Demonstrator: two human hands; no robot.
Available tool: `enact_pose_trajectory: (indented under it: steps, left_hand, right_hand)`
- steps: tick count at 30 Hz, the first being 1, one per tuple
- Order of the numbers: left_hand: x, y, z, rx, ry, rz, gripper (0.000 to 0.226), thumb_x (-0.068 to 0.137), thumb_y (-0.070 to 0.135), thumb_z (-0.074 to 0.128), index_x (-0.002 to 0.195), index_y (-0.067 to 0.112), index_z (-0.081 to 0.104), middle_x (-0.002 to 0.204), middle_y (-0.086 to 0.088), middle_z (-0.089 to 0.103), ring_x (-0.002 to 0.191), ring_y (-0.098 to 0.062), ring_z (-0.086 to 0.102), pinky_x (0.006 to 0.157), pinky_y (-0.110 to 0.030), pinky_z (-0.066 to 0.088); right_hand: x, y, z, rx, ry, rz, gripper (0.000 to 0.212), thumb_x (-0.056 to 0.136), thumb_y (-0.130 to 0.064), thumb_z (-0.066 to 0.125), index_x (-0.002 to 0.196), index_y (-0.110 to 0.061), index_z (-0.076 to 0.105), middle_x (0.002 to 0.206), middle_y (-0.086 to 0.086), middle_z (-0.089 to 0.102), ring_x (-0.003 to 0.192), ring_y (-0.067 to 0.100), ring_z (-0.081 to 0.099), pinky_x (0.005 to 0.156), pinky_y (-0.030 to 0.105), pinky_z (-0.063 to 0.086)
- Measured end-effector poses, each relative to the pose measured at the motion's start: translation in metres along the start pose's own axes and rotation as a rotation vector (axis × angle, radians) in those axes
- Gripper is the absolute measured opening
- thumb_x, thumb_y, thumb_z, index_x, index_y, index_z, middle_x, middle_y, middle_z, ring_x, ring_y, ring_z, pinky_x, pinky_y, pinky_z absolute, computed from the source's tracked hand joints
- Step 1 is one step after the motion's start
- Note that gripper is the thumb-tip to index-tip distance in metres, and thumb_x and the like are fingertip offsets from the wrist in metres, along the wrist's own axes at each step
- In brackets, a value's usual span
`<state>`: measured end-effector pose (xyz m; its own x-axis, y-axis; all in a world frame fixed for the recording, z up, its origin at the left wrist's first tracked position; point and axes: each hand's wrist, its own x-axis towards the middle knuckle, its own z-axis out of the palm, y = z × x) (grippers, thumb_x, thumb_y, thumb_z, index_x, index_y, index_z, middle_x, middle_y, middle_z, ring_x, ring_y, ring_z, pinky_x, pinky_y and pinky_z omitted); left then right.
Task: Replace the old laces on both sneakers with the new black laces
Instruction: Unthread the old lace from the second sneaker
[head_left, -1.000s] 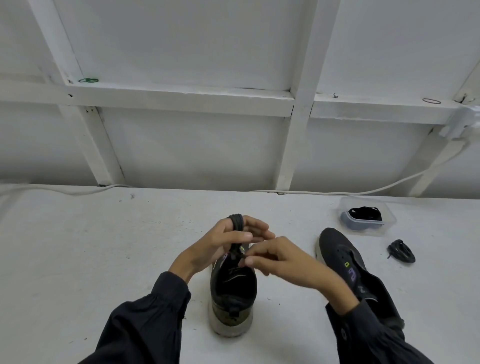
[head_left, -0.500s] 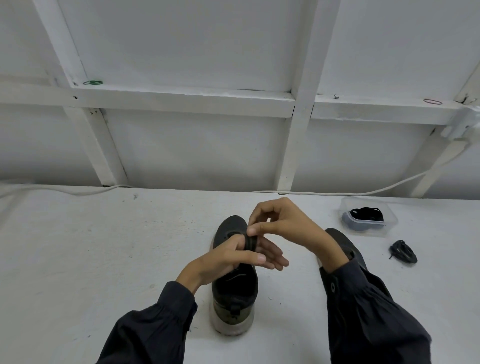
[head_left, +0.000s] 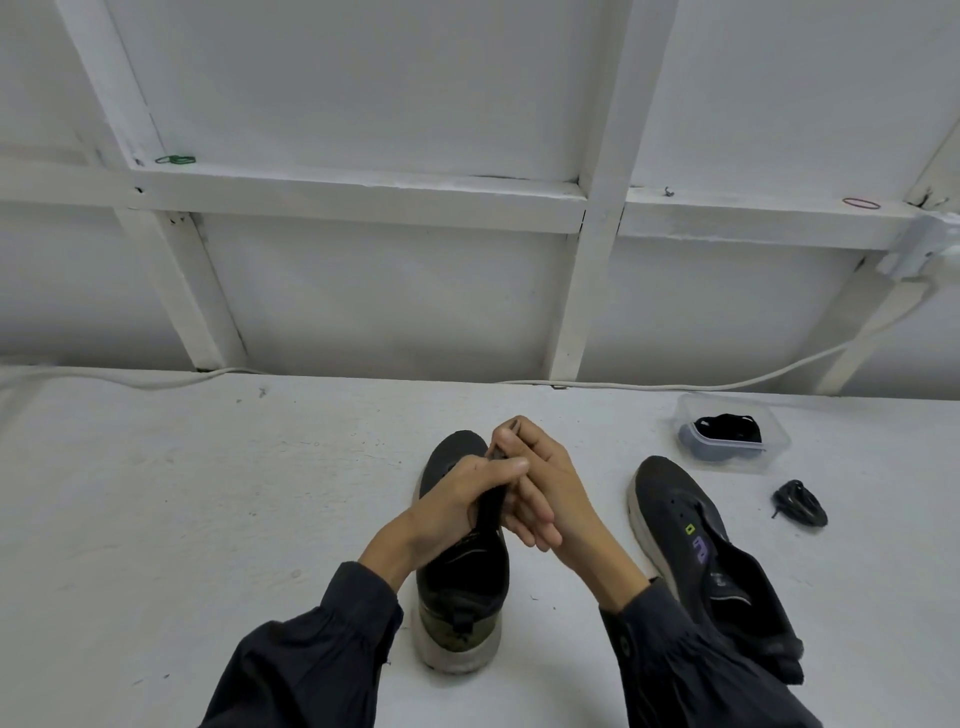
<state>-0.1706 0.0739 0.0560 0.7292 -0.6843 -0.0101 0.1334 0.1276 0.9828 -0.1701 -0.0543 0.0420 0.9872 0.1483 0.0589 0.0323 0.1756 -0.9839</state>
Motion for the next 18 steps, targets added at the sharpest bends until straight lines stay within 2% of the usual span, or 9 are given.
enact_pose_trajectory:
  steps: [2,6,9,13,18]
  left_hand:
    - [0.004,-0.002,0.005,0.005,0.078,-0.008,0.059,0.096,0.038,0.038,0.065,-0.001,0.069,0.067,-0.02,0.07,0.062,-0.025,0.066,0.066,-0.026,0.054]
    - [0.013,-0.009,0.012,0.047,0.291,-0.003,0.07,0.091,0.051,0.043,0.037,0.007,0.053,0.041,-0.015,0.054,0.045,-0.023,0.056,0.064,-0.027,0.051]
    - [0.018,-0.015,0.011,0.057,0.395,-0.001,0.072,0.086,0.058,0.047,0.034,0.009,0.043,0.034,-0.012,0.046,0.037,-0.023,0.048,0.054,-0.024,0.048]
    - [0.019,-0.02,0.007,0.044,0.436,-0.008,0.071,0.076,0.067,0.054,0.034,0.011,0.042,0.033,-0.011,0.044,0.034,-0.021,0.045,0.05,-0.023,0.045]
    - [0.021,-0.024,0.008,0.005,0.488,-0.008,0.069,0.078,0.062,0.056,0.034,0.011,0.041,0.032,-0.009,0.043,0.033,-0.02,0.043,0.049,-0.022,0.045]
  right_hand:
    - [0.002,0.002,0.006,-0.052,0.081,-0.069,0.028,0.092,-0.034,0.053,0.071,-0.015,0.05,0.06,0.002,0.046,0.054,0.02,0.043,0.046,0.027,0.038]
    - [0.006,0.004,0.017,-0.155,0.24,-0.247,0.029,0.092,-0.023,0.052,0.071,-0.004,0.049,0.057,0.008,0.047,0.054,0.011,0.047,0.056,0.02,0.043]
    - [0.008,0.003,0.022,-0.17,0.34,-0.29,0.03,0.098,-0.011,0.054,0.068,-0.007,0.051,0.049,0.013,0.045,0.044,0.015,0.043,0.051,0.019,0.042]
    - [0.011,0.007,0.024,-0.179,0.402,-0.305,0.031,0.095,-0.005,0.058,0.065,-0.01,0.054,0.048,0.019,0.047,0.043,0.016,0.045,0.049,0.021,0.043]
    - [0.014,0.01,0.025,-0.179,0.435,-0.327,0.029,0.092,-0.002,0.061,0.065,-0.011,0.058,0.048,0.002,0.052,0.047,0.01,0.049,0.053,0.022,0.045]
